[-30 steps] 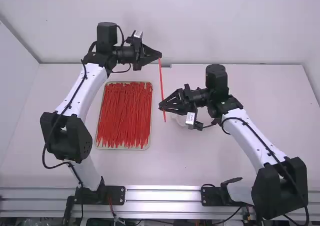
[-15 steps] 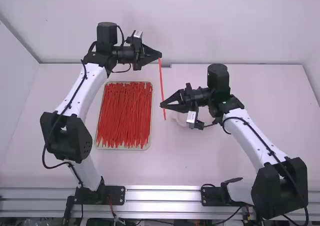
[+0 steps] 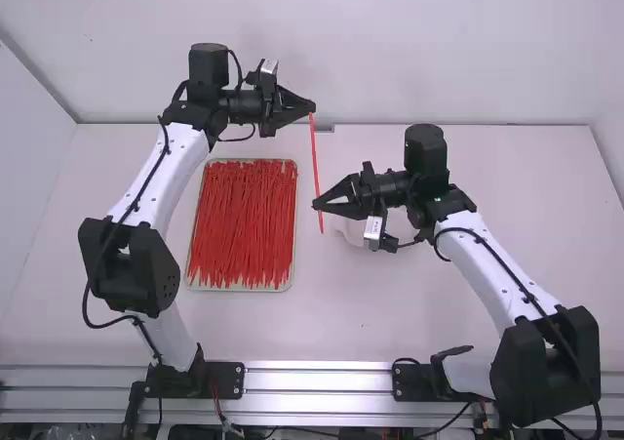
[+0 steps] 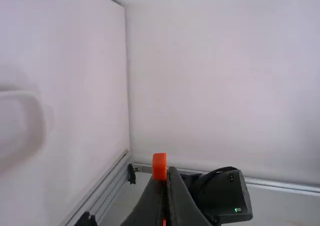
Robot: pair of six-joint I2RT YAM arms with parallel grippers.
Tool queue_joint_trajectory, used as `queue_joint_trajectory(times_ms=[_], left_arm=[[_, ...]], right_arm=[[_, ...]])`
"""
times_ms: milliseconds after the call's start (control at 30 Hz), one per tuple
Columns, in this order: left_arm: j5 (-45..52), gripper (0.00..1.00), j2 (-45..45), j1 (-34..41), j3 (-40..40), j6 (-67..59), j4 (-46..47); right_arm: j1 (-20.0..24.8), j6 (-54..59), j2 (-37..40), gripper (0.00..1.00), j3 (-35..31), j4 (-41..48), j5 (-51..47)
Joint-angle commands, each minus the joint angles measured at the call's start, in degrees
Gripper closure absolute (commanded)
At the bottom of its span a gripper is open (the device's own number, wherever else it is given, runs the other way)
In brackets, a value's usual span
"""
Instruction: Fasten the cable tie
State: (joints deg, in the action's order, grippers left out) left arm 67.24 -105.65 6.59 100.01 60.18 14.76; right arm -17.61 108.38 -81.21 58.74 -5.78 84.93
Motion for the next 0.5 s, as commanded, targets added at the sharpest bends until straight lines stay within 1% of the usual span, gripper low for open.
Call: queue_joint_trajectory(times_ms=[0,267,400,467], left_arm=[[0.79,0.98,-0.33,0.11,1.55,-1.75,-0.04],[0.81,0.98,-0.33,0.15,1.55,-3.04,-0.07],[0.81,0.98,-0.33,0.11,1.55,-3.26,-0.04],[0.79,0.98,-0.35,0.15,1.55,-3.21,-0.02]], right_arm=[[-0.07,-0.59,-0.24,1.0,-0.44,0.0,0.74],[0.09,-0.63,-0.24,1.0,-0.44,-1.27,0.79],[0.0,-9.79,-0.22,1.0,-0.44,-6.45,0.74],[0.07,-18.47,-0.22,1.0,-0.44,-11.21,0.81]])
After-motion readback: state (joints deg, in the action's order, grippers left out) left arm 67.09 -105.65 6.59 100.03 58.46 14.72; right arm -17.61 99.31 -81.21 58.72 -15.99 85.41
